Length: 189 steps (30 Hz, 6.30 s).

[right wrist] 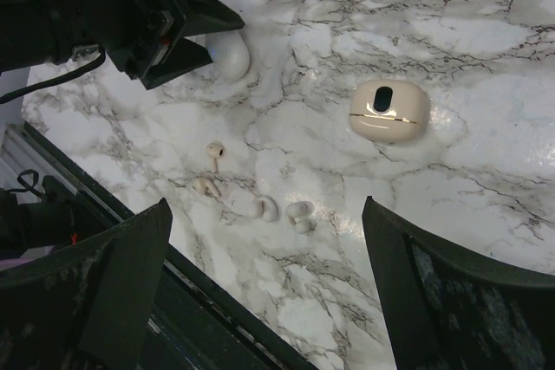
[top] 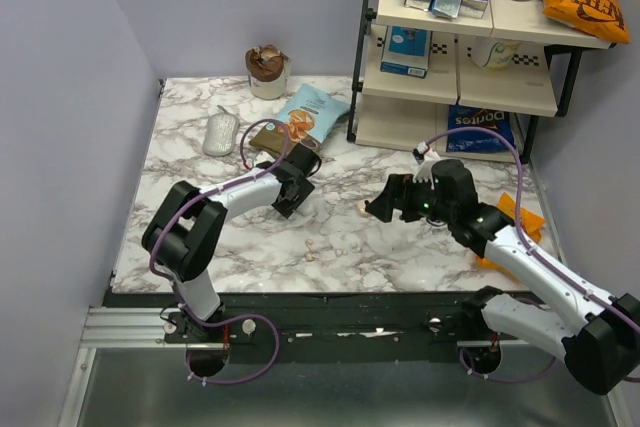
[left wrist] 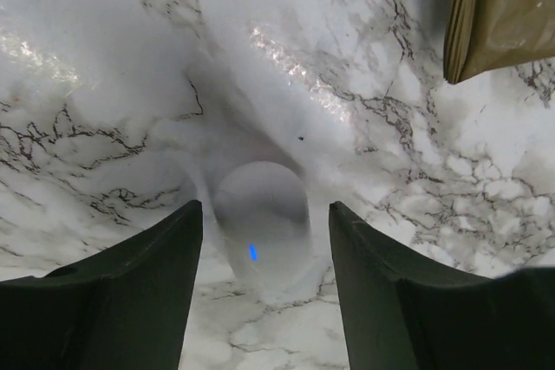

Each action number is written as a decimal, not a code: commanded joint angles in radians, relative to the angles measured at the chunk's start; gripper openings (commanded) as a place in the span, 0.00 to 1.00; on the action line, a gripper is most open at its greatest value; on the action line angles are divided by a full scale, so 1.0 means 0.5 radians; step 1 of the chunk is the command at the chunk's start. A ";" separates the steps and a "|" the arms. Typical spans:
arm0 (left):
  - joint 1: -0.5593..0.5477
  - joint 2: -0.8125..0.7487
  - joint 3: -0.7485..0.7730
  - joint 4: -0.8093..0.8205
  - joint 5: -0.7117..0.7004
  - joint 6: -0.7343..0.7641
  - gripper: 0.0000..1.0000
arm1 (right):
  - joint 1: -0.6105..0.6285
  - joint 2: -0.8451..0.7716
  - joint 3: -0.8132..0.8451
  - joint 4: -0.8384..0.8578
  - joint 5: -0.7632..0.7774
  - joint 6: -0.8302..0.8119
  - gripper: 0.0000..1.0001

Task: Insert the wireless bluetooth earbuds into the charging case
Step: Adjust the charging case at the center of the board, then pick up the charging case at the center of the board, then open the charging case.

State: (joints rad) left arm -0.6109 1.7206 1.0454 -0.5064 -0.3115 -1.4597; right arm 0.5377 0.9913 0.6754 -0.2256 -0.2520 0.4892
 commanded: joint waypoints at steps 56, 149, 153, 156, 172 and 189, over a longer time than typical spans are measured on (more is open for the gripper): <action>0.013 0.237 0.256 0.080 0.604 2.999 0.94 | 0.011 -0.001 0.051 -0.132 -0.005 -0.064 0.99; -0.846 -1.797 -1.419 2.360 0.525 3.306 0.00 | 0.689 0.524 0.990 -0.573 0.249 -0.389 0.85; -0.855 -1.818 -1.425 2.350 0.503 3.309 0.00 | 0.689 0.506 0.984 -0.592 0.295 -0.380 0.84; -0.861 -1.824 -1.428 2.326 0.491 3.312 0.00 | 0.689 0.475 0.975 -0.598 0.344 -0.371 0.84; -0.870 -1.877 -1.462 2.320 0.417 3.321 0.00 | 0.643 0.404 0.978 -0.638 0.464 -0.346 0.83; -0.870 -1.837 -1.431 2.323 0.399 3.321 0.00 | 0.615 0.306 0.999 -0.451 -0.014 -0.405 0.82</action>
State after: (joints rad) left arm -1.0412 0.7914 0.3065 0.6266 -0.0982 0.1913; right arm 0.8406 1.1198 1.1542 -0.4751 -0.1619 0.3058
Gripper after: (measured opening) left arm 0.753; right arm 0.836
